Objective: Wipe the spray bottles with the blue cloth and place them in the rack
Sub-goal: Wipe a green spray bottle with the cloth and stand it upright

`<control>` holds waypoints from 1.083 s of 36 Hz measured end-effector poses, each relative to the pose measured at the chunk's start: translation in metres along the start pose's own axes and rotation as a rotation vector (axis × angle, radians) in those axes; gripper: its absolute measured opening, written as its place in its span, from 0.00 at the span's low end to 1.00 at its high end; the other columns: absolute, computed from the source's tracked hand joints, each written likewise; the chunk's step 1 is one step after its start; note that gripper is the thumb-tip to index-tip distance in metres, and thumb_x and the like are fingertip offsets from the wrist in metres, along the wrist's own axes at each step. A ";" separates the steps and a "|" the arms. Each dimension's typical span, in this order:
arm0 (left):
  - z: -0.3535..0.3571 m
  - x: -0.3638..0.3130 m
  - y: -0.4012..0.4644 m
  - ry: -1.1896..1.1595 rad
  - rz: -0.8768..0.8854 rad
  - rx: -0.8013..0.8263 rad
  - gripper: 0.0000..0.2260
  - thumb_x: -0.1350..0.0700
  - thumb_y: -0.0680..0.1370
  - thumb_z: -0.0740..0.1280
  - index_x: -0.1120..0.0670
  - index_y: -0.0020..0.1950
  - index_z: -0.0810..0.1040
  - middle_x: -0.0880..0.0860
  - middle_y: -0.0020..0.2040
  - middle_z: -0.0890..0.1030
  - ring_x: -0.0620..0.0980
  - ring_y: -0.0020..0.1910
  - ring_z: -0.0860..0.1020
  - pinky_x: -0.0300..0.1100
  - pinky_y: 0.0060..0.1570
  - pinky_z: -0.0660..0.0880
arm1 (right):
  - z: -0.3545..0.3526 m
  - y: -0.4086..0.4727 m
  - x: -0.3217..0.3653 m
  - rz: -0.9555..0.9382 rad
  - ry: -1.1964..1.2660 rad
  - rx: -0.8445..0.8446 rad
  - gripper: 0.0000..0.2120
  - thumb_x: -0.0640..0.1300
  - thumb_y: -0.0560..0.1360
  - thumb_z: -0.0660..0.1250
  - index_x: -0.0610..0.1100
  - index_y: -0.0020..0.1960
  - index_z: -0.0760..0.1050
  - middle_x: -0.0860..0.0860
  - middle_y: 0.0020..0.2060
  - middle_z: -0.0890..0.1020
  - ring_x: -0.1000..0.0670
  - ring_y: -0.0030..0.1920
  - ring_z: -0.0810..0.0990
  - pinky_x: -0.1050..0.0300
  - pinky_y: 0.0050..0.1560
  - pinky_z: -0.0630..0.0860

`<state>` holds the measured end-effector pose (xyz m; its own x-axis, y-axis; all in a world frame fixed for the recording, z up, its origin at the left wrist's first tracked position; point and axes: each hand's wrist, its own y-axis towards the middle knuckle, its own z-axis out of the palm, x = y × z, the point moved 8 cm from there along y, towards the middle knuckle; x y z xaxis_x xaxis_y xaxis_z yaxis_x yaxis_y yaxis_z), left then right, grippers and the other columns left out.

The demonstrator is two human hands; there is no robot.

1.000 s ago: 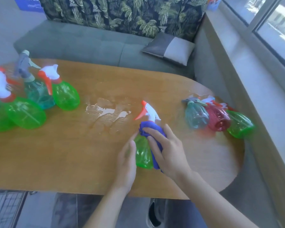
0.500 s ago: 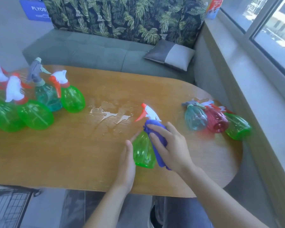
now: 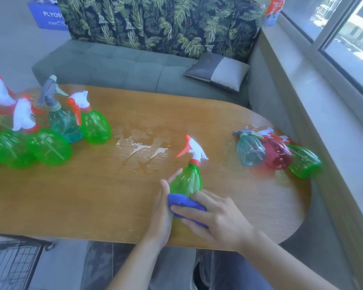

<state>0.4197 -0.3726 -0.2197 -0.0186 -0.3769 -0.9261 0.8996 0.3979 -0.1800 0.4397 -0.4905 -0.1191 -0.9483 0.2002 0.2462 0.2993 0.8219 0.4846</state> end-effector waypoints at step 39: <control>-0.006 -0.006 -0.003 -0.045 0.046 0.003 0.30 0.46 0.72 0.77 0.44 0.75 0.79 0.53 0.74 0.81 0.57 0.74 0.78 0.65 0.78 0.68 | 0.044 -0.057 -0.043 1.146 0.924 -0.490 0.07 0.44 0.85 0.65 0.51 0.61 0.77 0.57 0.56 0.83 0.53 0.58 0.81 0.50 0.62 0.77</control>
<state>0.4148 -0.3665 -0.2159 0.0424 -0.3951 -0.9177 0.9002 0.4136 -0.1365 0.4591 -0.5226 -0.1942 0.1419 0.0395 0.9891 0.9729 0.1785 -0.1467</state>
